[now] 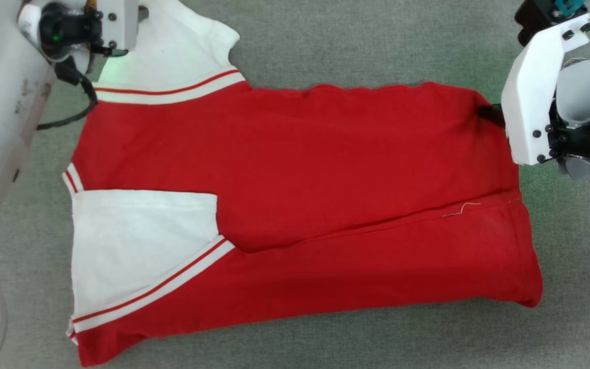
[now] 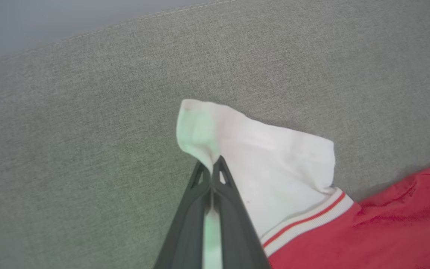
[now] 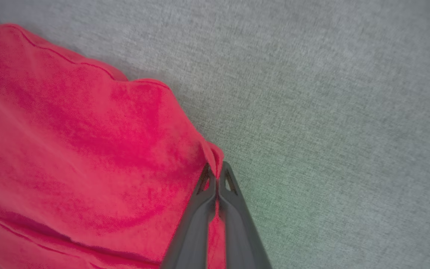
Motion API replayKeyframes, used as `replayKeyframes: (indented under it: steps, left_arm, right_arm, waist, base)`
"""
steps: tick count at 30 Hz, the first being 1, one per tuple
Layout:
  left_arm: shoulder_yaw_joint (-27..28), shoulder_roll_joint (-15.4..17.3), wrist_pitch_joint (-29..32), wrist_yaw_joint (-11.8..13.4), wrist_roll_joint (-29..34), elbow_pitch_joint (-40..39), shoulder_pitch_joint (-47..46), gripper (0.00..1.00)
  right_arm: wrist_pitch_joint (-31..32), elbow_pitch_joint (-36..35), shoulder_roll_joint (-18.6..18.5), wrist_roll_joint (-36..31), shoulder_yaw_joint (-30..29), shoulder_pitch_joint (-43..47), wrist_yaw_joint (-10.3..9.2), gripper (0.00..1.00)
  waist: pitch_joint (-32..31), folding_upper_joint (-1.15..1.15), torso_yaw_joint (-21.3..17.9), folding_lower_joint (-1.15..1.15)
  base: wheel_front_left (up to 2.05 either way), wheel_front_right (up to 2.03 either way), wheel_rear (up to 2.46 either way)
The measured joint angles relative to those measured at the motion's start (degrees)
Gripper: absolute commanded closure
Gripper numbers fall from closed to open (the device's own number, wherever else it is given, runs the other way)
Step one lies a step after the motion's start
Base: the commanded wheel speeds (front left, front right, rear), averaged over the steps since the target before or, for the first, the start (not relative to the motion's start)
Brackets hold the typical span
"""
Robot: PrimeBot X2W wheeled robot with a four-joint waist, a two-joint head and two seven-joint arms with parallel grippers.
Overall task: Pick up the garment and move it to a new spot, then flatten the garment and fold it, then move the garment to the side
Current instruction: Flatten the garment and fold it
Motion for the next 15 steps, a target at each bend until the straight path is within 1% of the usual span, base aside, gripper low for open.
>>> replayKeyframes:
  steps: [7, 15]
  left_arm:
    - [0.1, 1.5, 2.1, 0.0, -2.3, -2.0, 0.8, 1.00]
    - [-0.1, 2.8, 6.3, 0.1, -4.6, -4.7, 4.3, 1.00]
  right_arm:
    - [-4.7, -1.3, -3.3, 2.8, 0.7, 2.6, 0.00, 1.00]
    - [-7.9, -4.3, -8.6, 5.6, 1.3, 7.7, -0.01, 1.00]
  waist:
    - [-2.5, 0.00, 1.7, 0.00]
    - [-6.6, 0.00, 4.3, 0.00]
  base:
    - [0.00, 0.00, 0.00]
    - [0.00, 0.00, 0.00]
